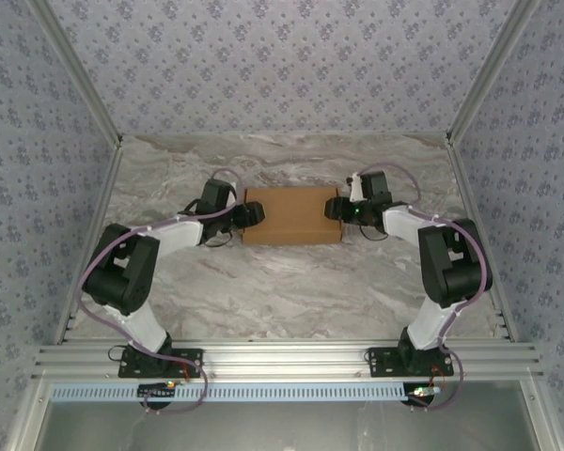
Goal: Fold the paper box
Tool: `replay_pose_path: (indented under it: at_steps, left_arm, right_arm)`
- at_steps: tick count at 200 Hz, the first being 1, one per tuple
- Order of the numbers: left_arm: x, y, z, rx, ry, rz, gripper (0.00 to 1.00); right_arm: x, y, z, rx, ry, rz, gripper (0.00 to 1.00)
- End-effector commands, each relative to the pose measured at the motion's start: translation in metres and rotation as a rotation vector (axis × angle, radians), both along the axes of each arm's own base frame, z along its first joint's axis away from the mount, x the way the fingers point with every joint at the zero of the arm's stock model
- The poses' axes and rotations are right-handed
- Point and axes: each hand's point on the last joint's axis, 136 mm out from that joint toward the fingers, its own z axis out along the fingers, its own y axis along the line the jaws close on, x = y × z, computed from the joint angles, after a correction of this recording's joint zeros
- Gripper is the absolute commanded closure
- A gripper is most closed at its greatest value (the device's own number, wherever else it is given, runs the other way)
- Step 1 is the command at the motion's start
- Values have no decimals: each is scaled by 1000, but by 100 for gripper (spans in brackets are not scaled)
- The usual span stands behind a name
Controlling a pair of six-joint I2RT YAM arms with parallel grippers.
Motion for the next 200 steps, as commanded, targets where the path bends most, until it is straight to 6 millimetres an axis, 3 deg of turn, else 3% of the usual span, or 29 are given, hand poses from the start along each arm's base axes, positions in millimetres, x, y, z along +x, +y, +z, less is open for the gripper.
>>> replay_pose_path:
  at_steps: [1, 26, 46, 92, 128, 165, 200]
  left_arm:
    - [17, 3, 9, -11, -27, 26, 24]
    - [24, 13, 17, 32, -58, 34, 22]
    - [24, 25, 32, 88, -118, 27, 20]
    - [2, 80, 78, 261, -358, 122, 17]
    - [-24, 126, 108, 402, -508, 209, 3]
    - [-52, 179, 129, 434, -604, 382, 1]
    - [-62, 228, 124, 471, -577, 543, 1]
  right_arm:
    - [19, -5, 13, 13, -30, -21, 39]
    - [26, -30, 29, -34, -71, -72, 35]
    - [22, -49, 57, -72, -133, -105, 24]
    - [-17, -95, 120, -322, -309, -213, 20]
    - [-43, -137, 159, -500, -429, -362, 10]
    - [-65, -170, 165, -597, -482, -498, 1]
    - [-76, -192, 139, -655, -450, -583, 1]
